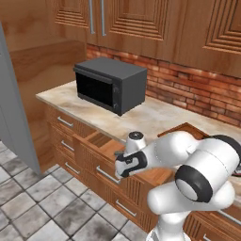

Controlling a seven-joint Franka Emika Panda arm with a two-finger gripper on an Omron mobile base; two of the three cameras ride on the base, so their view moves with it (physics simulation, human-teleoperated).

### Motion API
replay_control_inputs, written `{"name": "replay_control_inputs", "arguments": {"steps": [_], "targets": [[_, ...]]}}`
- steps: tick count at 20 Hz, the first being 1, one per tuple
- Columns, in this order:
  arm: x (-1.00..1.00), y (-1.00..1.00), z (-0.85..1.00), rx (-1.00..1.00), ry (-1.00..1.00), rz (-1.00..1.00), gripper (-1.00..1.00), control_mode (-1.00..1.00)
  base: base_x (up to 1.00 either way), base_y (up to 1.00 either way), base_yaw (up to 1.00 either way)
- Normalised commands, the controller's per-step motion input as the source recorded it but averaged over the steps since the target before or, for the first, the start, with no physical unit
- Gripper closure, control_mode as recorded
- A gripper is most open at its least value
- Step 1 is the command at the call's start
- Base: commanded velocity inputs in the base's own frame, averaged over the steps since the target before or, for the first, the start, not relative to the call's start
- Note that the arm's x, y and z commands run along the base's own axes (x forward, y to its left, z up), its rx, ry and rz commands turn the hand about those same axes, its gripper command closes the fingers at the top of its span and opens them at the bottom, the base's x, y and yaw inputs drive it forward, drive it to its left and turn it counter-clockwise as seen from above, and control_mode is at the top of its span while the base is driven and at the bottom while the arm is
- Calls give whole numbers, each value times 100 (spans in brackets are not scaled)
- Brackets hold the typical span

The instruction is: Pick up the knife from the drawer and place it on the cutting board. Then place the meat from the plate to the cutting board.

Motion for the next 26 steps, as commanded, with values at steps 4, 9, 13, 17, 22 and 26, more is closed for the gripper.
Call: {"name": "replay_control_inputs", "arguments": {"steps": [4,9,13,17,22,26], "targets": [[6,0,-21,0,0,0,-100,-100,0,0,0],[7,0,-28,0,0,0,-100,-100,0,0,0],[4,0,-35,0,0,0,-100,-100,0,0,0],[-31,47,-49,0,0,1,-100,-100,0,0,0],[-78,94,-15,0,0,0,-100,-100,0,0,0],[-74,96,-1,0,0,0,-100,-100,0,0,0]]}}
